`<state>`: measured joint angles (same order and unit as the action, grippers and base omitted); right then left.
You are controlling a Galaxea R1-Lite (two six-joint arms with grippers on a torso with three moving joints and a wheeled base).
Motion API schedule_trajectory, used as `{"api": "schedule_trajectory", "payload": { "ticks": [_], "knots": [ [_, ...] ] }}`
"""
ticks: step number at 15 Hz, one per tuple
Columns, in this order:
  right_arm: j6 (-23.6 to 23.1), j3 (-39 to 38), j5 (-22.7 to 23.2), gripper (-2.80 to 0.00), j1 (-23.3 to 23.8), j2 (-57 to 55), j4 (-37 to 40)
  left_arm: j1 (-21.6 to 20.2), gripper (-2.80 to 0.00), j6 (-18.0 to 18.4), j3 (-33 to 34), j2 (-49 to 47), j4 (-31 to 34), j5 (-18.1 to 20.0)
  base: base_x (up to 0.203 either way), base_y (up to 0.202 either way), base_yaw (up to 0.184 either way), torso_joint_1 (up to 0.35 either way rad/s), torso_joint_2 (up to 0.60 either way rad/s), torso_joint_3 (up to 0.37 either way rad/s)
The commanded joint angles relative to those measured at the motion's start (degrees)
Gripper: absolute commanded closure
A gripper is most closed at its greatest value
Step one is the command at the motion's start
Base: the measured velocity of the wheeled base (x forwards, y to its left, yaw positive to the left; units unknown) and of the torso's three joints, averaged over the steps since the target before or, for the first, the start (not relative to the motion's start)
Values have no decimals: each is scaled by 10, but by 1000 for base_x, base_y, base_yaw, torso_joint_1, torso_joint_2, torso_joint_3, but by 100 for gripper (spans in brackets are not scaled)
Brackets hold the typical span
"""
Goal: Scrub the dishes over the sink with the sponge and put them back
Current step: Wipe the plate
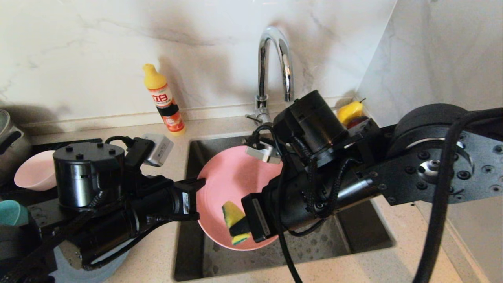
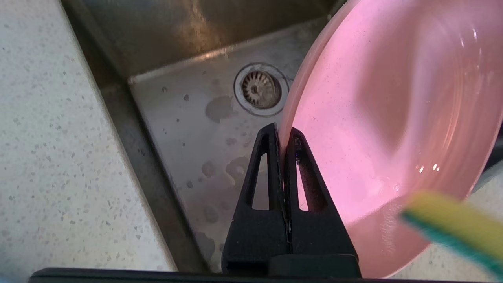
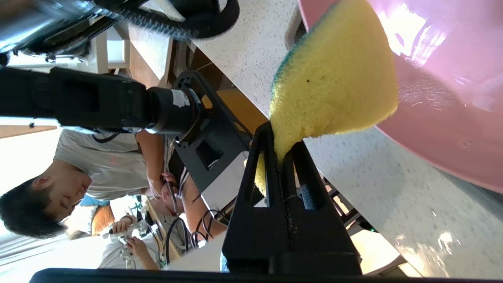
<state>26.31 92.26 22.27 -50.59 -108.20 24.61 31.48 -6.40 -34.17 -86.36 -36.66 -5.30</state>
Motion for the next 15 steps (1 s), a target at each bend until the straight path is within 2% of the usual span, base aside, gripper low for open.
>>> {"api": "schedule_trajectory", "payload": {
  "ticks": [1, 5, 15],
  "knots": [
    [2, 28, -1, 0, -4, -35, 10, 0, 0, -1, 2, -1, -9, 0, 0, 0, 0, 0, 0, 0],
    [29, 71, -24, 0, -4, -67, 30, 0, 0, -3, 21, 0, -31, 0, 0, 0, 0, 0, 0, 0],
    [31, 109, -29, 0, 24, -61, 39, 0, 0, -3, 29, 10, -39, 0, 0, 0, 0, 0, 0, 0]
  ]
}}
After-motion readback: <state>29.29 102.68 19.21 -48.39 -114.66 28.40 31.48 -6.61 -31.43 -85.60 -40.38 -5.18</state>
